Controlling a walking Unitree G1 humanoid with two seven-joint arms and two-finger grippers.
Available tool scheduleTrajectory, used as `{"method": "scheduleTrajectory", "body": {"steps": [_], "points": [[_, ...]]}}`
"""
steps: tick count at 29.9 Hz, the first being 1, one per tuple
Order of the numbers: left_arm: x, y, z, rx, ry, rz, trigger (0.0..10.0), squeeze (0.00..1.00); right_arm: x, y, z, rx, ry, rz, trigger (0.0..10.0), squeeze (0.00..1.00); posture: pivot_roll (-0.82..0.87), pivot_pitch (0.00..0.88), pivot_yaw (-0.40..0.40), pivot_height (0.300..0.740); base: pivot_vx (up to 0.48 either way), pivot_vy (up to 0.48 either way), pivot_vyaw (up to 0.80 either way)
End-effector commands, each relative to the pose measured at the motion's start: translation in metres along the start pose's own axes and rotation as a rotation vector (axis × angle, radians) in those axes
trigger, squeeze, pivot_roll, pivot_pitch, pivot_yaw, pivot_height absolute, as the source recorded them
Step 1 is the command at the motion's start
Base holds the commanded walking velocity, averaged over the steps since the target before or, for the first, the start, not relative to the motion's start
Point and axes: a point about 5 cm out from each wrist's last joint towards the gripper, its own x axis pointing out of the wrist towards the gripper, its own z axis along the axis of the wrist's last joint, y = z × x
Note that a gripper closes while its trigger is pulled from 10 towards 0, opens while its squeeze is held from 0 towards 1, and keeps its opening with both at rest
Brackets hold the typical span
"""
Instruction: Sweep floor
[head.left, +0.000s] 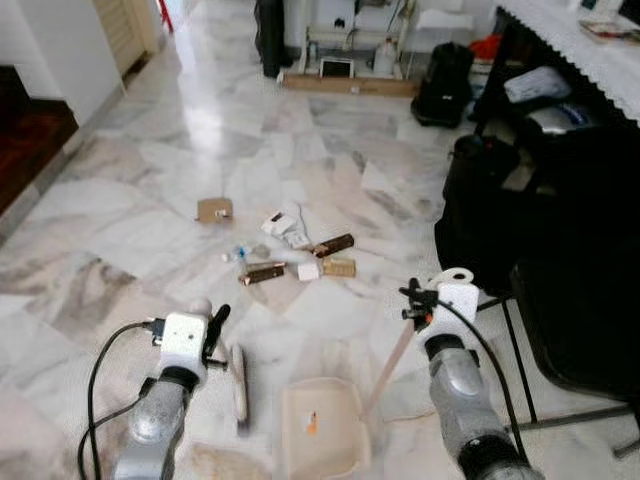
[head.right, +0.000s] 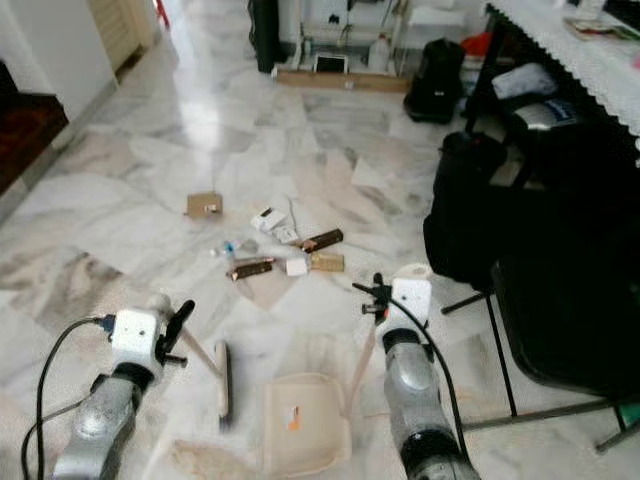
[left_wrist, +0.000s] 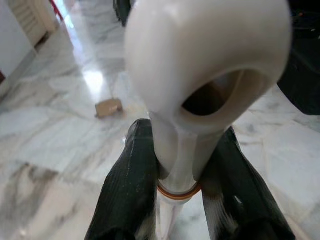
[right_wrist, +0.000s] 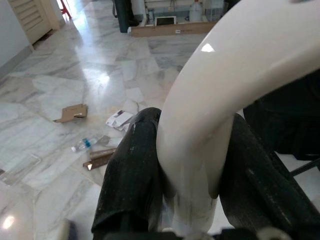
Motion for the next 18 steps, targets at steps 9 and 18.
{"method": "scheduleTrajectory", "body": {"steps": [9,18], "points": [[0.0033,-0.0024,0.0068,-0.006,-0.031,-0.001,10.0,0.00,0.0015,-0.0071,0.0061,0.016,-0.027,-0.018,10.0,0.00,0.07,0.079,-0.022,0.740,0.307,0.000,0.00],[0.0039,-0.0019,0.0075,-0.003,-0.034,-0.001,10.0,0.00,0.0019,-0.0067,0.0062,0.029,-0.027,-0.018,10.0,0.00,0.07,0.078,-0.022,0.740,0.309,0.000,0.00]]}}
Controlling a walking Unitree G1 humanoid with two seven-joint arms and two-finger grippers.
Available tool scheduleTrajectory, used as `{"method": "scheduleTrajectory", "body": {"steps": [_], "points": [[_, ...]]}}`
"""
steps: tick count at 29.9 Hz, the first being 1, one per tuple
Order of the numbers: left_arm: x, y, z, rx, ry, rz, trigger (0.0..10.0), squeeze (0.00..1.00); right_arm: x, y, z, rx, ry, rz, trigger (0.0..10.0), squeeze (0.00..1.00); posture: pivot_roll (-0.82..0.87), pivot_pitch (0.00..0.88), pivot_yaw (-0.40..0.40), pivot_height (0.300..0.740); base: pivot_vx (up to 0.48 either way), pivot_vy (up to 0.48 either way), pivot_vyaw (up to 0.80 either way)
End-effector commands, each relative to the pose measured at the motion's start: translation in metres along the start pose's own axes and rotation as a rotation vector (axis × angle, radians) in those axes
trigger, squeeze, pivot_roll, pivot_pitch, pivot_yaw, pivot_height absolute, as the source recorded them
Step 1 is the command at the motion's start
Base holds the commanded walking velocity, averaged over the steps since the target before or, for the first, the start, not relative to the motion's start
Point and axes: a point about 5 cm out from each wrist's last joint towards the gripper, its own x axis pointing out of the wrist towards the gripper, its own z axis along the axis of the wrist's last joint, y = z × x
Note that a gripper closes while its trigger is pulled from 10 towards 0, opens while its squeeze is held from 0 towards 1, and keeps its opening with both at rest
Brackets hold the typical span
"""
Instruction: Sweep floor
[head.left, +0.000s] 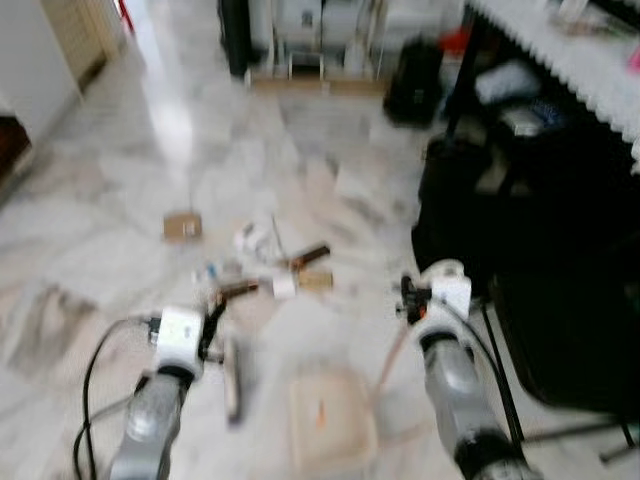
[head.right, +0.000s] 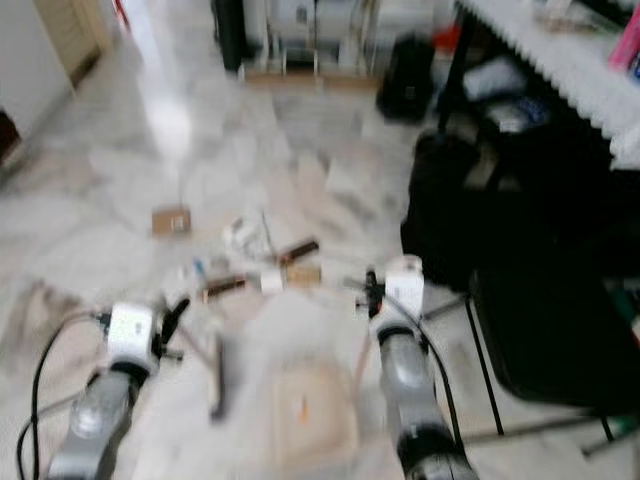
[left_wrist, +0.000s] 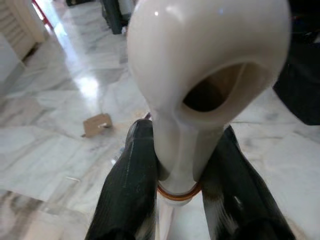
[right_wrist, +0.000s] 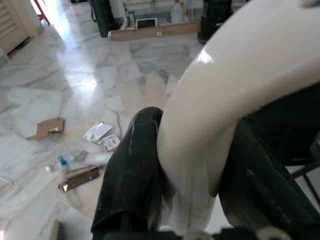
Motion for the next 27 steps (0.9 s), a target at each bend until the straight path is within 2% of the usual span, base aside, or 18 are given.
{"method": "scheduleTrajectory", "body": {"steps": [1,12,14,20,27], "points": [[0.0026,-0.0031,0.0069,0.001,-0.035,-0.017,10.0,0.00,0.0029,-0.0022,0.0078,0.014,-0.034,-0.010,10.0,0.00,0.07,0.078,-0.022,0.740,0.307,0.000,0.00],[0.0028,-0.0004,0.0074,0.004,-0.036,-0.010,10.0,0.00,0.0032,-0.0010,0.0084,0.019,-0.037,-0.004,10.0,0.00,0.07,0.078,-0.023,0.740,0.311,0.000,0.00],[0.0027,-0.0002,0.0074,0.004,-0.036,-0.008,10.0,0.00,0.0032,0.0008,0.0105,-0.021,-0.054,0.010,10.0,0.00,0.07,0.079,-0.023,0.740,0.315,0.000,0.00],[0.0028,-0.0004,0.0075,0.004,-0.037,-0.010,10.0,0.00,0.0031,0.0023,0.0092,-0.007,-0.045,0.010,10.0,0.00,0.07,0.078,-0.022,0.740,0.312,0.000,0.74],[0.0035,0.0003,0.0078,0.004,-0.037,-0.010,10.0,0.00,0.0030,0.0017,0.0089,0.007,-0.043,0.008,10.0,0.00,0.07,0.079,-0.021,0.740,0.313,0.000,0.00]]}}
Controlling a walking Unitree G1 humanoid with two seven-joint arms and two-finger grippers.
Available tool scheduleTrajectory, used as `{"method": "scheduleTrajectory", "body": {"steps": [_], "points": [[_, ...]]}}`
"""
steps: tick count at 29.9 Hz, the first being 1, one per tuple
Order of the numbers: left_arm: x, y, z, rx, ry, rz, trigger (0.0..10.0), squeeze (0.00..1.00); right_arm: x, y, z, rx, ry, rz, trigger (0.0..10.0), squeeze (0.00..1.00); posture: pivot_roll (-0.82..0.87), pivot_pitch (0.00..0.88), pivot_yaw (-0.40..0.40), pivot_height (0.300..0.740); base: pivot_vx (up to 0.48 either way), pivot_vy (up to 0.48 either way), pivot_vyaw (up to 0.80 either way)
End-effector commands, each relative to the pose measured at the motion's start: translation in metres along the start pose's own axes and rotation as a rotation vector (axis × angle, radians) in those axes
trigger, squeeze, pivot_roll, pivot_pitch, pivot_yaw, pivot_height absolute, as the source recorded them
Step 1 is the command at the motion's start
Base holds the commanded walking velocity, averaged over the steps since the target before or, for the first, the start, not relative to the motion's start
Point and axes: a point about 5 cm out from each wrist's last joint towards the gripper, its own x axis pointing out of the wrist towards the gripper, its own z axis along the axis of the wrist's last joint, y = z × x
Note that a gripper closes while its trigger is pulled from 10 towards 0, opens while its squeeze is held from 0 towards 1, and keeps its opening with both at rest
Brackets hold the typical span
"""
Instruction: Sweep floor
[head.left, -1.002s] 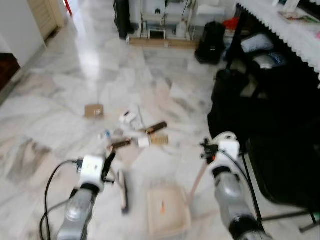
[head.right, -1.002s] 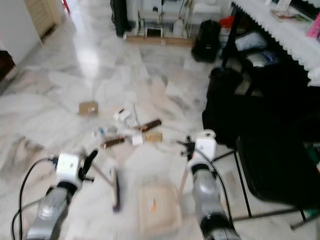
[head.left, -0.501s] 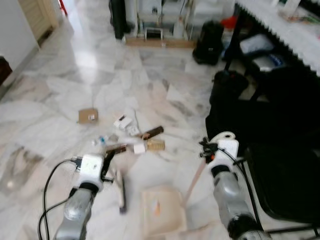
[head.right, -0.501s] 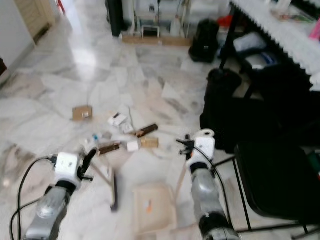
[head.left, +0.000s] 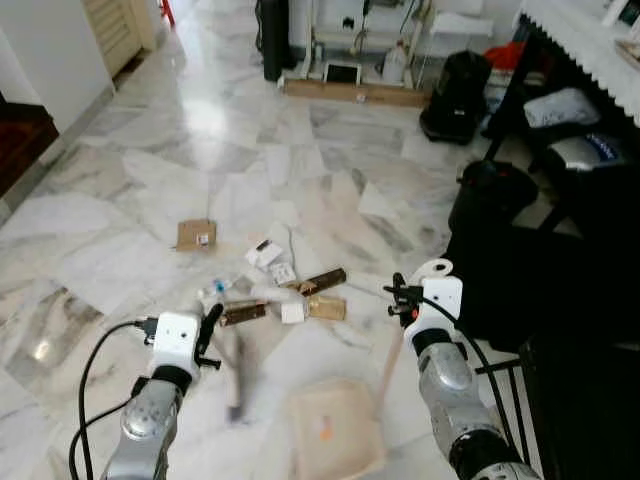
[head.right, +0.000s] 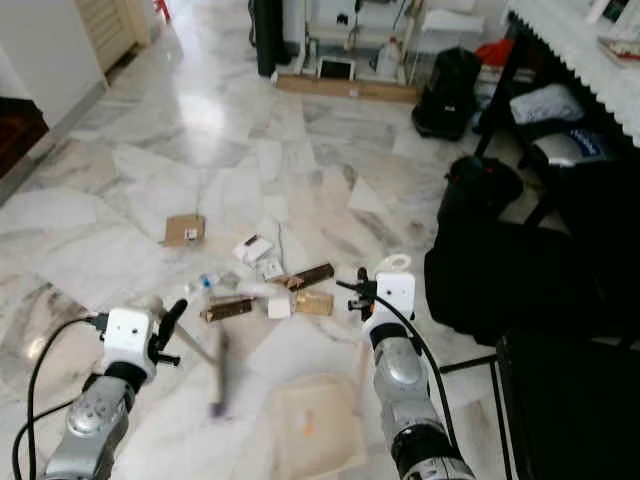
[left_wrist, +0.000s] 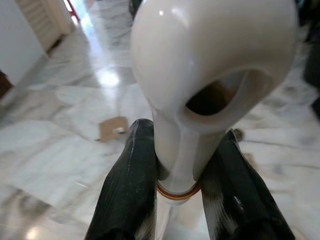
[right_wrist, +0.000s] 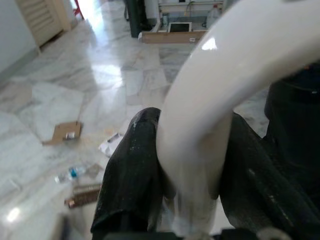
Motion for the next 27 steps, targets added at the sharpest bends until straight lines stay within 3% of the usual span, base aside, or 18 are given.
{"method": "scheduleTrajectory", "body": {"steps": [1,27], "points": [[0.0032,-0.0059,0.0065,-0.015,-0.034,-0.018,10.0,0.00,-0.0002,-0.0082,0.0040,0.009,-0.023,-0.026,10.0,0.00,0.07,0.079,-0.022,0.740,0.311,0.000,0.00],[0.0040,-0.0084,0.0066,-0.027,-0.030,-0.047,10.0,0.00,-0.0001,-0.0086,0.0028,0.021,-0.014,-0.038,10.0,0.00,0.07,0.079,-0.020,0.740,0.312,0.000,0.00]]}}
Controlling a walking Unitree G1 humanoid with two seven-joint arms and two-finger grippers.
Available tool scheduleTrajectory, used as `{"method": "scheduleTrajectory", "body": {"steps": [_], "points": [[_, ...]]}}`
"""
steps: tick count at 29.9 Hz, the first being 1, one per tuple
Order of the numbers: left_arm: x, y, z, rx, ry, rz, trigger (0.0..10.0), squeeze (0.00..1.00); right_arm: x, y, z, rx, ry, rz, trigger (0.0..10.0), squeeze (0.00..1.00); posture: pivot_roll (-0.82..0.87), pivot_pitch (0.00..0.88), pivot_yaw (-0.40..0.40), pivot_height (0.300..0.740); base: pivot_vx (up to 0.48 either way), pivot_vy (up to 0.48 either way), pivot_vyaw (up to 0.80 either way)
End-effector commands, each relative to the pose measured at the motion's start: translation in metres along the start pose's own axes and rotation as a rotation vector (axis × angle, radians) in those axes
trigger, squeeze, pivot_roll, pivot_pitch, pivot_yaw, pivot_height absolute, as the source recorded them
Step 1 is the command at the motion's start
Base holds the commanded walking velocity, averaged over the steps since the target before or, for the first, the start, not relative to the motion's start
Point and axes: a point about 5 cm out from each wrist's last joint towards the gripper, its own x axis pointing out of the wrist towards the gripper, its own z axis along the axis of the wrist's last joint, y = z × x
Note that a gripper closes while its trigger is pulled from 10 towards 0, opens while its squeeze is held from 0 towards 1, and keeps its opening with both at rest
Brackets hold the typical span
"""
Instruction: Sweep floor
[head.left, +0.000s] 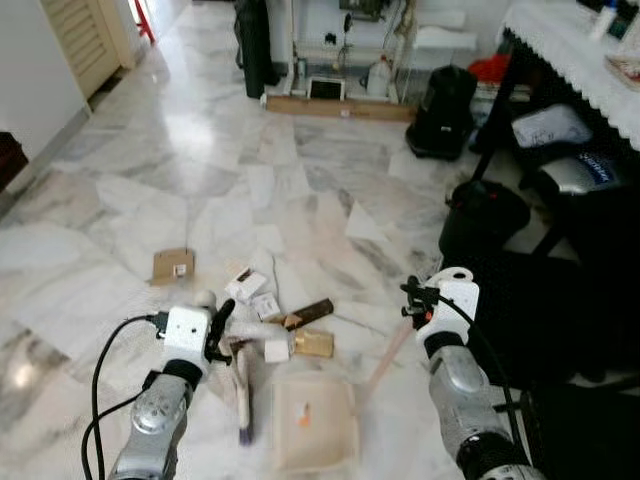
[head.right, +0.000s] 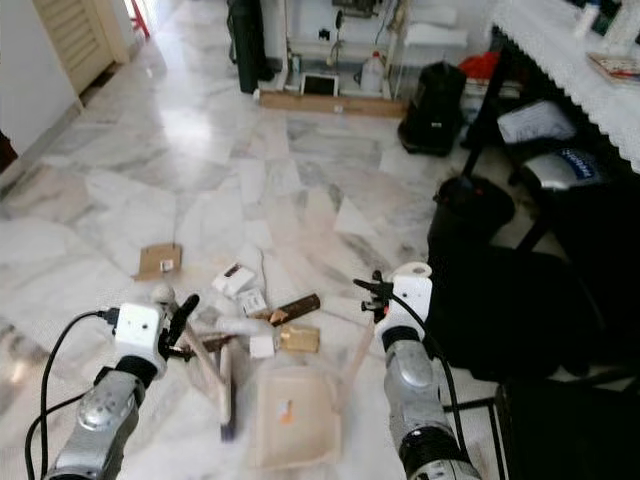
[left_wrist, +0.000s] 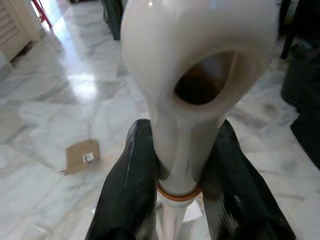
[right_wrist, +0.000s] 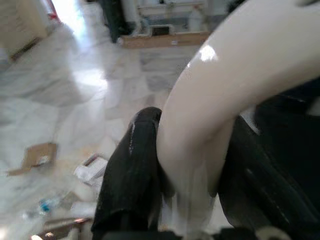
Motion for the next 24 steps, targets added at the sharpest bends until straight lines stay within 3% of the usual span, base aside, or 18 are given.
{"method": "scheduleTrajectory", "body": {"steps": [1,19,24], "points": [[0.003,0.000,0.006,0.004,-0.024,0.000,10.0,0.00,0.001,-0.008,0.006,0.012,-0.031,-0.029,10.0,0.00,0.07,0.079,-0.019,0.740,0.311,0.000,0.00],[0.003,-0.004,0.004,-0.004,-0.011,-0.036,10.0,0.00,-0.001,-0.014,0.002,-0.007,-0.008,-0.077,10.0,0.00,0.08,0.084,-0.015,0.740,0.307,0.000,0.00],[0.001,-0.005,0.004,-0.013,-0.011,-0.056,10.0,0.00,-0.002,-0.018,0.000,-0.051,0.001,-0.108,10.0,0.00,0.08,0.085,-0.015,0.740,0.000,0.000,0.00]]}}
